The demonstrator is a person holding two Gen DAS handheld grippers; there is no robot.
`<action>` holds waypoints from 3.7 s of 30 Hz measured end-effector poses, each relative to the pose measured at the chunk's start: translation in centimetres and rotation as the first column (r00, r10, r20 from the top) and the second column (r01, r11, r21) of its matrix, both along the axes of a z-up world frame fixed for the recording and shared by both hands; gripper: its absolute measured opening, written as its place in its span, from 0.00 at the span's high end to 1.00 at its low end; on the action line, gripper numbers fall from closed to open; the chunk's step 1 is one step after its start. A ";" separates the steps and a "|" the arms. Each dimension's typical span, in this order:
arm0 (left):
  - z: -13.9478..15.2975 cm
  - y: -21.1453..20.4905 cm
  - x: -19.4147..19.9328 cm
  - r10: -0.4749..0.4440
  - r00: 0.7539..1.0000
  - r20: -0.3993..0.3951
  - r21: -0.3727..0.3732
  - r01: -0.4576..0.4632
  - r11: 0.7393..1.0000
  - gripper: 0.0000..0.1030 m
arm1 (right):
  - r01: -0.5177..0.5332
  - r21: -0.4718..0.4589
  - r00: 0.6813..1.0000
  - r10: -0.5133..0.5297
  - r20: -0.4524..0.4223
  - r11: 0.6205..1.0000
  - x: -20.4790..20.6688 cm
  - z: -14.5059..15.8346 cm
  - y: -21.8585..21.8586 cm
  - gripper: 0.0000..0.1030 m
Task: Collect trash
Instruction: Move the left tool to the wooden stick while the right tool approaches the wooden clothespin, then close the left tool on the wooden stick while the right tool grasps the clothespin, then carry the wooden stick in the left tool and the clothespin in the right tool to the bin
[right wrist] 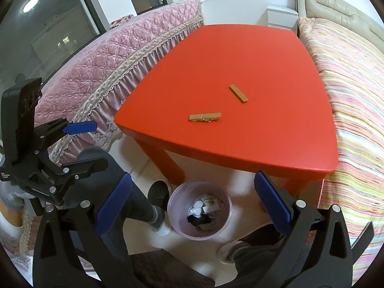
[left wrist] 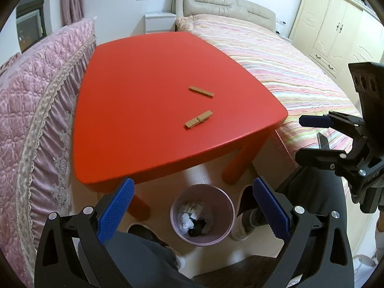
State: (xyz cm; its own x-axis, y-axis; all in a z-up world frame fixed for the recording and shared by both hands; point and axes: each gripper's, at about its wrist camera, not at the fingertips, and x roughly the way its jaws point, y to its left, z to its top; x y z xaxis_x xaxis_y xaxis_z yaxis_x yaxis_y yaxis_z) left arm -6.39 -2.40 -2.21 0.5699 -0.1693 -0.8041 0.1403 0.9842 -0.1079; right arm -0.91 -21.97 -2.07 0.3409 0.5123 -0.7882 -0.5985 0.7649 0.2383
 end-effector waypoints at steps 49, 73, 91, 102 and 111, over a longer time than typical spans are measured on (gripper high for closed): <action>-7.4 -4.4 15.4 -0.386 0.912 -0.135 0.071 0.398 0.915 0.35 | -0.140 -0.324 0.989 0.116 -0.094 0.935 20.8 -9.1 10.1 0.34; -5.5 -2.1 14.5 -0.245 0.963 -0.114 0.061 0.253 0.966 0.87 | -0.084 -0.249 0.996 0.072 -0.054 0.965 18.8 -6.8 8.8 0.89; 1.5 0.8 6.8 -0.009 1.000 0.004 0.066 0.009 0.998 0.87 | -0.046 -0.084 0.994 0.054 0.097 0.995 6.8 1.4 3.6 0.89; 1.3 0.3 1.2 0.020 1.000 0.020 0.010 -0.020 1.000 0.87 | -0.096 -0.043 0.991 0.100 0.086 0.994 -1.0 2.1 1.6 0.89; -0.9 -0.8 -1.1 0.006 1.000 -0.012 -0.010 -0.006 1.000 0.87 | -0.101 -0.055 0.994 0.103 0.042 0.993 -3.3 -0.6 1.7 0.89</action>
State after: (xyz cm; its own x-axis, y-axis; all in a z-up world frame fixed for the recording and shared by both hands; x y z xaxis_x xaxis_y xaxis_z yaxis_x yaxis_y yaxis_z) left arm -7.45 -3.22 -3.13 0.5616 -0.1740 -0.8089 0.1331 0.9839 -0.1193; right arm -4.17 -20.32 -2.63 0.3246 0.5047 -0.8000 -0.6832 0.7100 0.1707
